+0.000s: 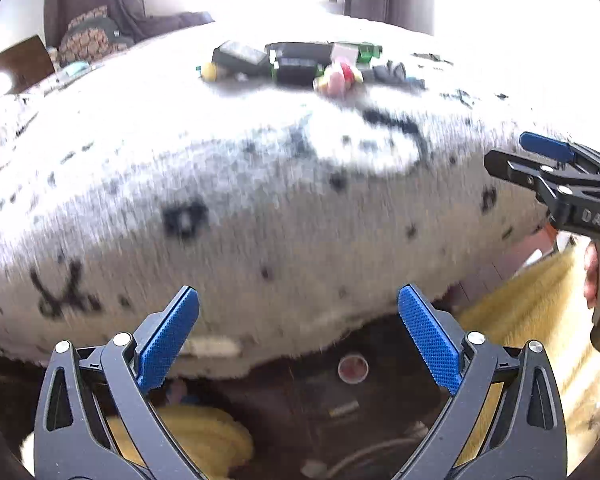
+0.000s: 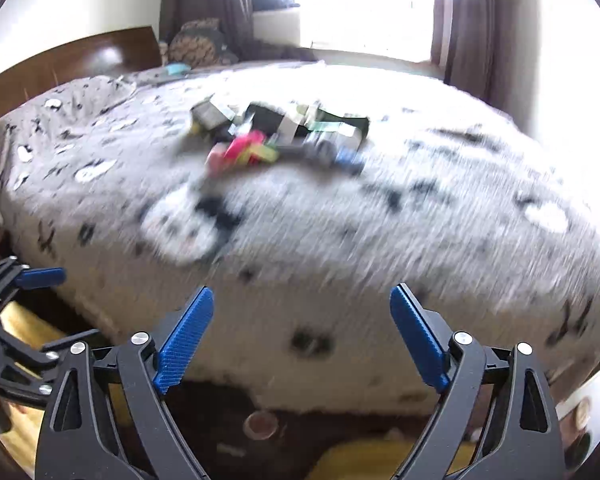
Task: Collect trash
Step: 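Raise both open tools back over the items on the bed, then grasp the pink-green hair ties with the left tool while the right tool grasps the blue knotted cloth, then lower the hair ties and cloth below the bed edge and open both tools over the bin, then raise both open tools back over the items on the bed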
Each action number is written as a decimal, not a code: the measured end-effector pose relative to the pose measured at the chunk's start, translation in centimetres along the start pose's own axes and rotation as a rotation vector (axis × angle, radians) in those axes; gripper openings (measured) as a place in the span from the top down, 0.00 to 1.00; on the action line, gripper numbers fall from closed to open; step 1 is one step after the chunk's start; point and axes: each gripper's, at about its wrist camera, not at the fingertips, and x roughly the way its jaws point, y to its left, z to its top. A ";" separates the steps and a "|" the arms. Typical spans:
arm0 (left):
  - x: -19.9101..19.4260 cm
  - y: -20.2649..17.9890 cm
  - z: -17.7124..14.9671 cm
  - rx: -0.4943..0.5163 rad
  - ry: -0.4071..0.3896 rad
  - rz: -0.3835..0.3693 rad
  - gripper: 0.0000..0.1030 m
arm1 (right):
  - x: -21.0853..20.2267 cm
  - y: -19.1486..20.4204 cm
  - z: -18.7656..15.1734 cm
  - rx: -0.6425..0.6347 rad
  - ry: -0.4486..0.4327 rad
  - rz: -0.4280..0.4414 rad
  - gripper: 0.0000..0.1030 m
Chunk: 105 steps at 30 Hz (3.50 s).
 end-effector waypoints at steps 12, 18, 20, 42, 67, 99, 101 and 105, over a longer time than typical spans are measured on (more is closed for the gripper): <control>4.3 -0.1 9.3 -0.027 -0.091 0.010 0.12 | 7.8 -2.2 6.6 0.087 0.027 -0.019 0.12; 6.6 -0.8 11.9 -0.033 -0.071 -0.050 0.17 | 11.7 -2.4 8.8 0.078 0.083 0.013 0.18; 7.5 -1.2 12.9 -0.030 -0.066 -0.057 0.20 | 12.6 -2.3 9.3 0.073 0.098 -0.003 0.26; 6.5 -1.9 12.8 0.034 -0.050 -0.110 0.71 | 8.0 -2.0 7.8 0.040 0.034 0.068 0.75; 3.1 -1.0 -4.8 -0.002 0.160 -0.129 0.71 | 3.0 3.5 -6.8 0.038 0.194 0.211 0.75; 8.5 -1.1 -10.1 -0.067 0.365 -0.109 0.33 | 7.8 3.3 -12.0 0.189 0.404 0.199 0.26; 7.4 -0.5 -9.3 -0.058 0.323 -0.096 0.29 | 6.5 2.8 -10.7 0.168 0.346 0.177 0.22; 4.4 0.1 -6.2 -0.034 0.219 -0.060 0.25 | 4.2 1.8 -7.7 0.125 0.233 0.131 0.14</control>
